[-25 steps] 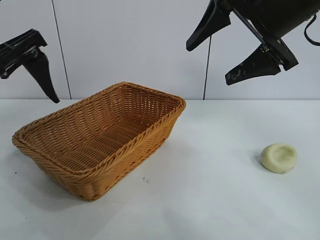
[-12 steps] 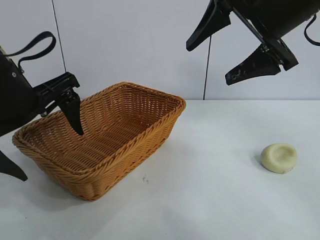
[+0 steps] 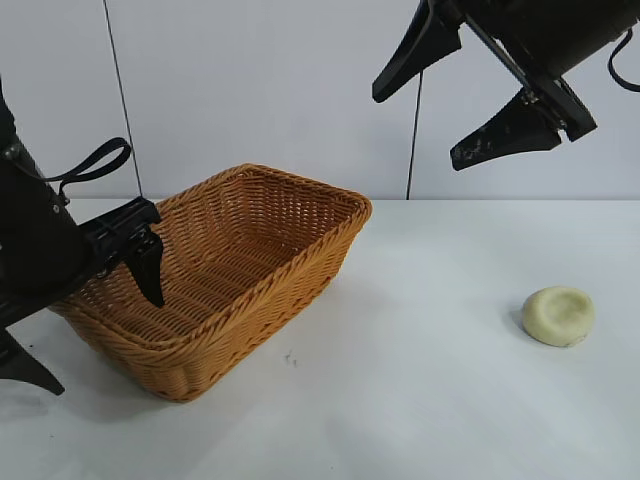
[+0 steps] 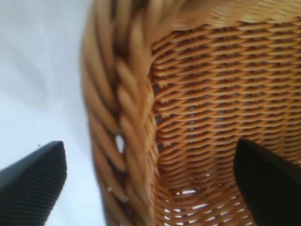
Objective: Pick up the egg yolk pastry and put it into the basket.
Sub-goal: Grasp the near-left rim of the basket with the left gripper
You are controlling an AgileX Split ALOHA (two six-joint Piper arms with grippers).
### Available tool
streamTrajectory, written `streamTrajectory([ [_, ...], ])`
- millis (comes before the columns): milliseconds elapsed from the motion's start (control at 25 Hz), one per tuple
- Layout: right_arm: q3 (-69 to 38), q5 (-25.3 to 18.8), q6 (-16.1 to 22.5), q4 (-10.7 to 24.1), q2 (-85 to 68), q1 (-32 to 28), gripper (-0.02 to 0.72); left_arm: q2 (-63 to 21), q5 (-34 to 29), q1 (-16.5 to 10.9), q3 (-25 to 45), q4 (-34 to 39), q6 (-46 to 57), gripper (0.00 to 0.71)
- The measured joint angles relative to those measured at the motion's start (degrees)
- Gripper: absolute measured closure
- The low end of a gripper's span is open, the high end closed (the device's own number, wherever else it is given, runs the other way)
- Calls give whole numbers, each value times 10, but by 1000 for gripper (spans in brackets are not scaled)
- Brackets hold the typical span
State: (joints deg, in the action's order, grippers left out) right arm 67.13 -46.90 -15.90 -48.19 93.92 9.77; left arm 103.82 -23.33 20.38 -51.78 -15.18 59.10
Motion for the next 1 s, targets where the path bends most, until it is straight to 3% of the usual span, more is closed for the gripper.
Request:
streamTrajectory([
  [120, 0, 0, 0, 0, 0, 0, 69, 1, 5, -2, 0, 0, 0, 157],
  [320, 0, 0, 0, 0, 0, 0, 69, 3, -2, -2, 0, 0, 1, 460],
  [440, 0, 0, 0, 0, 0, 0, 69, 3, -7, -3, 0, -4, 8, 604],
  [640, 0, 0, 0, 0, 0, 0, 69, 3, -14, -14, -1, -13, -4, 618],
  [1000, 0, 0, 0, 0, 0, 0, 69, 10, -121, -94, -84, -74, -217, 618],
])
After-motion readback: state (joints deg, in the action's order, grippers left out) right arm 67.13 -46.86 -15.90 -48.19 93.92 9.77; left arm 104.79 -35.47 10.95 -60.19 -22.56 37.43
